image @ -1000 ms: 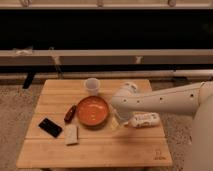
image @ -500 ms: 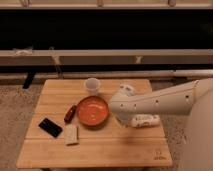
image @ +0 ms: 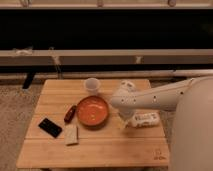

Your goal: Stand the bottle upright

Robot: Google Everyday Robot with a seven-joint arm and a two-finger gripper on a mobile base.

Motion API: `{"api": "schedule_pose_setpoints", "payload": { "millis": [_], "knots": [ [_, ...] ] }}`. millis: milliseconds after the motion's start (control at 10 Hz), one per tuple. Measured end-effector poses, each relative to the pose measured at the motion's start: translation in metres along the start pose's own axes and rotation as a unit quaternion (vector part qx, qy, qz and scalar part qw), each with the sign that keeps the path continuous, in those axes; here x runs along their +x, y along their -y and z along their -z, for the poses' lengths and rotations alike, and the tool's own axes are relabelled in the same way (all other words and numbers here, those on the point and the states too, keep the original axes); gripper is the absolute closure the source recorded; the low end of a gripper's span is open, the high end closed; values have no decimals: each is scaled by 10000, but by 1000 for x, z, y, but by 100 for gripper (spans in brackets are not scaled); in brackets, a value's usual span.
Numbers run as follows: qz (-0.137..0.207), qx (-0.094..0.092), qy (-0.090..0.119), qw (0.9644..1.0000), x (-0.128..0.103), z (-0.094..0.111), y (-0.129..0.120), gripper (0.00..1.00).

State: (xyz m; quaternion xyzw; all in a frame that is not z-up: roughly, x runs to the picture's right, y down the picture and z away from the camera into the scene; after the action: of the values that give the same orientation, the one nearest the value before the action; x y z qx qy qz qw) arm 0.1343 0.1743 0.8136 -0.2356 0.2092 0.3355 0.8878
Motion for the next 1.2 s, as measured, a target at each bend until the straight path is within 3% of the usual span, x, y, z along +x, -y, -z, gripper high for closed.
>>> {"api": "schedule_pose_setpoints", "payload": {
  "millis": [200,700,1000,1200],
  "knots": [
    [247,-115,-128,9995,-7,-14,-5,20],
    [359,-206,-436,9982,-11,-41,-5,21],
    [326,-150,-537,9979,-7,-43,1,47],
    [281,-54,-535,9982,-5,-33,7,68]
  ]
}}
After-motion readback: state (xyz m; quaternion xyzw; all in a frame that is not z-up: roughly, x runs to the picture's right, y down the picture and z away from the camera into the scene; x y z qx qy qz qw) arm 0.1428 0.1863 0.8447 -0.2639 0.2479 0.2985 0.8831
